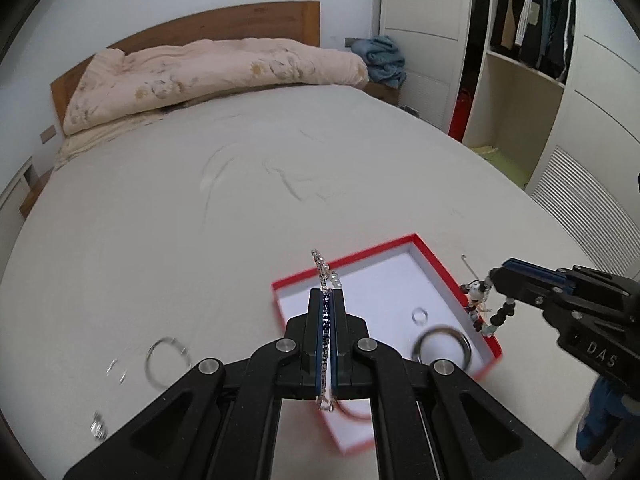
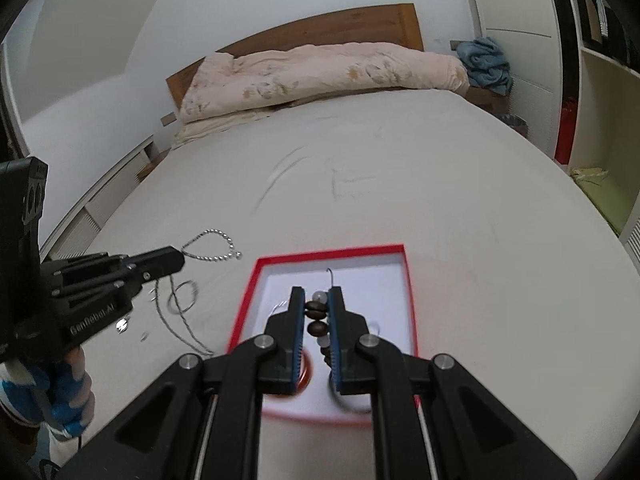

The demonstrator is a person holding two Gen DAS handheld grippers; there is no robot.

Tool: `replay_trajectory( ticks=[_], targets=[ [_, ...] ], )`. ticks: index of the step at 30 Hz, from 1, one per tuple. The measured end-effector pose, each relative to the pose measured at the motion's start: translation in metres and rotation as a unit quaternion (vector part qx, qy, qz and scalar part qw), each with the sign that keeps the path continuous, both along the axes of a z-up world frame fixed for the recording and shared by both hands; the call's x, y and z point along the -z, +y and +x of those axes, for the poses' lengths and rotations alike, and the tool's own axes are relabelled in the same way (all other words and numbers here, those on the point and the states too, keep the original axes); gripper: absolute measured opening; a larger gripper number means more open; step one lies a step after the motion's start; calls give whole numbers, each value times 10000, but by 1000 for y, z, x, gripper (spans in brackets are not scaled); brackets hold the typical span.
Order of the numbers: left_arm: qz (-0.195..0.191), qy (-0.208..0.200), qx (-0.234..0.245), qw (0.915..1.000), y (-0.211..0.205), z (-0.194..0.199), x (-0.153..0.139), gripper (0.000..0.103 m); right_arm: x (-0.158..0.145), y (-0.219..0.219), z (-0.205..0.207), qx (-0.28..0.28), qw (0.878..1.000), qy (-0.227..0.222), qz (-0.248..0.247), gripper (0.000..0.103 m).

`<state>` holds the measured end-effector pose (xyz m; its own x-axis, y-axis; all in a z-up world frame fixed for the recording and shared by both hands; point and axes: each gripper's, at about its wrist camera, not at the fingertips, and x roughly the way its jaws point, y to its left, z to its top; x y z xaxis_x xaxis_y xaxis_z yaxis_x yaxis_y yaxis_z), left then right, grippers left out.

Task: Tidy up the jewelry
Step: 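Lower the necklace and bracelet into the red box and open both tools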

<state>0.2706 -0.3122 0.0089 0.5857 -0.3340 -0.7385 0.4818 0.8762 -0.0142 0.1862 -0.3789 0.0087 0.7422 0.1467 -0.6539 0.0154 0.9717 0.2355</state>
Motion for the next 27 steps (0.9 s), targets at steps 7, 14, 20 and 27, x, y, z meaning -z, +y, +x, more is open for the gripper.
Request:
replay_trajectory(
  ticks=[7, 14, 20, 27],
  targets=[
    [-76, 323, -185, 9993, -20, 54, 47, 3, 36, -14, 60, 40, 9999, 124, 31, 10],
    [9, 755, -178, 9970, -20, 62, 101, 3, 95, -28, 89, 87, 9968, 792, 118, 11],
    [53, 1026, -177, 9945, -17, 56, 128, 6, 120, -23, 79, -27, 9927, 1198, -102, 11],
    [-105, 1121, -210, 9934, -3, 47, 127, 31, 118, -25, 57, 71, 9912, 1290, -300, 16]
  ],
)
